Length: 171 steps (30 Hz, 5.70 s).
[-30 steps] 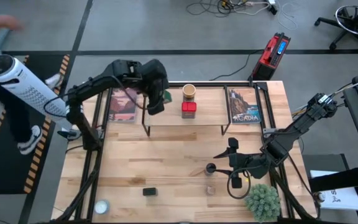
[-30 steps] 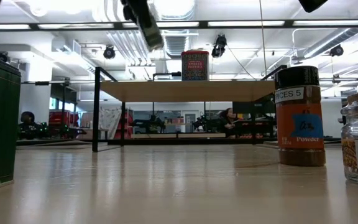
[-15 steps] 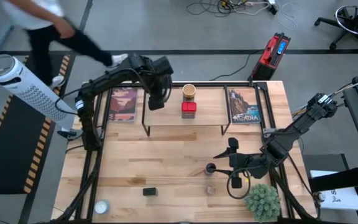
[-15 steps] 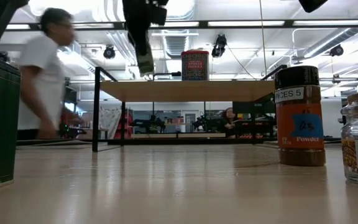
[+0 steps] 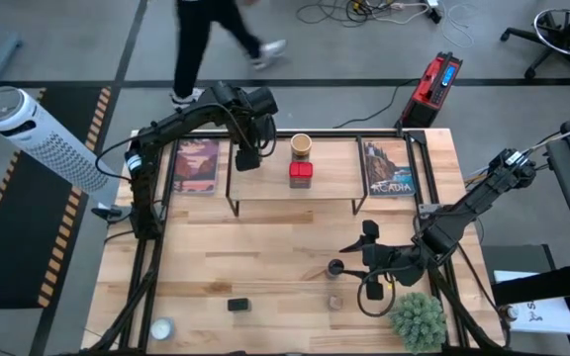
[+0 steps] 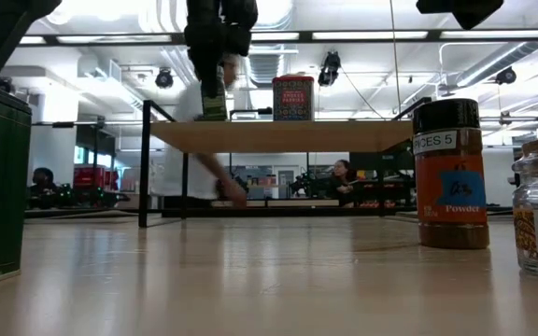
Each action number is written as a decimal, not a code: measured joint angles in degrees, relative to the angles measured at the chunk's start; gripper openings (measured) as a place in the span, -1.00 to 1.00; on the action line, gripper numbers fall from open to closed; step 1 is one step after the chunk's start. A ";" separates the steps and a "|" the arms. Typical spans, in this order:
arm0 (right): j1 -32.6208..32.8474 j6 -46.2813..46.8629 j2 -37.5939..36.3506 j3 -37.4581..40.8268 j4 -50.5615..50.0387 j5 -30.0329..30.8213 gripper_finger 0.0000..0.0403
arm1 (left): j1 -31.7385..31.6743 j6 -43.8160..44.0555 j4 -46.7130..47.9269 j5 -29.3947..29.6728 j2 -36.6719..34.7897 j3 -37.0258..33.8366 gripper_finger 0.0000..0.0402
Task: Shelf spices
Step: Put the green seasoning bottle on the shelf, then put the black seasoning can on the shelf
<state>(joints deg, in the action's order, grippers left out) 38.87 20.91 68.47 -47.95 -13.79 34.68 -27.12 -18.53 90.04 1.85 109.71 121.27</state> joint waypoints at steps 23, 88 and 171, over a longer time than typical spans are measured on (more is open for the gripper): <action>0.00 -2.89 2.21 0.02 3.88 -0.61 0.06 | -2.79 -1.94 -1.71 -2.95 0.07 -0.47 -0.06; 0.00 -3.55 2.23 0.01 4.36 -0.15 0.06 | 1.03 -3.03 -7.87 6.78 -3.83 -5.70 0.63; -2.45 -11.52 1.57 0.01 6.78 -0.10 0.06 | 71.97 65.85 -58.30 7.95 -16.35 -45.08 0.35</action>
<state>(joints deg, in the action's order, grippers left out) 36.42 9.39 70.04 -47.94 -7.01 34.57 44.85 47.32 31.74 9.80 93.36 76.20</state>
